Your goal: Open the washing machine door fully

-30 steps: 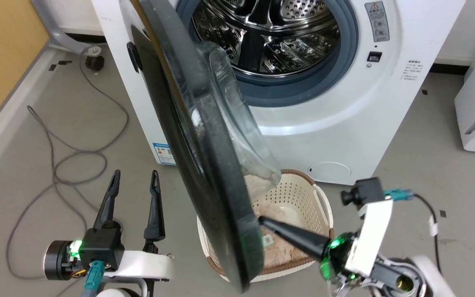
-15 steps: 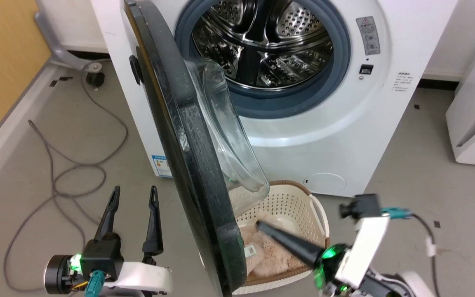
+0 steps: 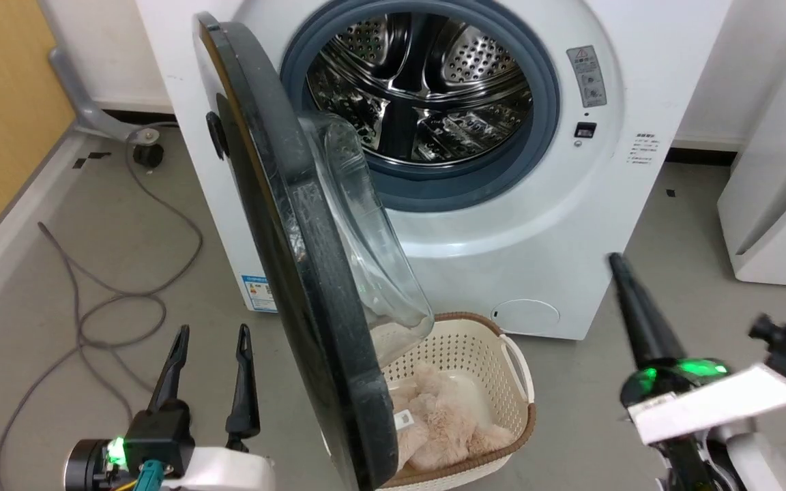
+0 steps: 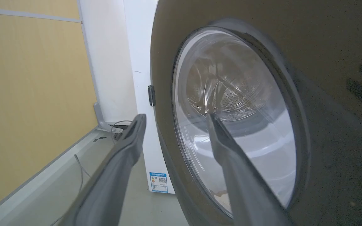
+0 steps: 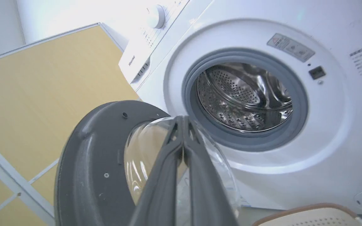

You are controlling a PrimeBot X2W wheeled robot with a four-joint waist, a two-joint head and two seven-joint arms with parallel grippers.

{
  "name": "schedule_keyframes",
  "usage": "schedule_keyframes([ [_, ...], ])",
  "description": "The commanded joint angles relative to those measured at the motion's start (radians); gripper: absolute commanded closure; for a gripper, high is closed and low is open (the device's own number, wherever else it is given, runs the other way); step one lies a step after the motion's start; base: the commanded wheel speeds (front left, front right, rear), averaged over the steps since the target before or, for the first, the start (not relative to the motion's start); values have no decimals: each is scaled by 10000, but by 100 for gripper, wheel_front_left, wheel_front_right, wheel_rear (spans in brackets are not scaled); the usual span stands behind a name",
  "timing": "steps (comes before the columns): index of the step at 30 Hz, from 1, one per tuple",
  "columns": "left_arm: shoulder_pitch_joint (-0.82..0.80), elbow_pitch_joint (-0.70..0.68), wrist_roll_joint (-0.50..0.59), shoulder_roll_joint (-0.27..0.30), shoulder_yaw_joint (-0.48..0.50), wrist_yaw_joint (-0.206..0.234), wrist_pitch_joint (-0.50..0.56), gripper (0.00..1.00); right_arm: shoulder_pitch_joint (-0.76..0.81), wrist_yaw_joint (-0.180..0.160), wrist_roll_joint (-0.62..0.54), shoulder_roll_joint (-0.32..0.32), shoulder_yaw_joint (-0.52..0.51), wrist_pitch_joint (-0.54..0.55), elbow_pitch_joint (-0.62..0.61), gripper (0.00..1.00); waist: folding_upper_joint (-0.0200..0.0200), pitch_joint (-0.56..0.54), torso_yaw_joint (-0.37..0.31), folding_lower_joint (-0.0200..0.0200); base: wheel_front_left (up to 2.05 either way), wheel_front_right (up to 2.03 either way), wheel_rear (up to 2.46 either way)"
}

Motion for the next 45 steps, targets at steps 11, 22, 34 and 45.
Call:
schedule_keyframes([
  [11, 299, -73, 21, 10, 169, -7, -55, 0, 548, 10, -6030, 272, -1941, -1101, 17, 100, -1, -203, -183, 0, 0, 0, 0],
  [22, 402, -57, 3, 10, 194, -8, -55, 0, 2104, 10, -8852, 1451, -3096, -1104, 224, 100, -1, -350, -242, 0, 0, 0, 0],
  [34, 470, -21, -99, 10, 263, 14, -55, 0, 2804, 10, -8875, 1702, -3223, -1105, 397, 0, -1, -356, -326, 0, 0, 0, 0],
  [45, 246, -222, -105, 10, 412, 97, -55, 100, 2810, 10, -8978, 1706, -3268, -1105, 492, 0, -1, -341, -213, 0, 0, 0, 0],
])
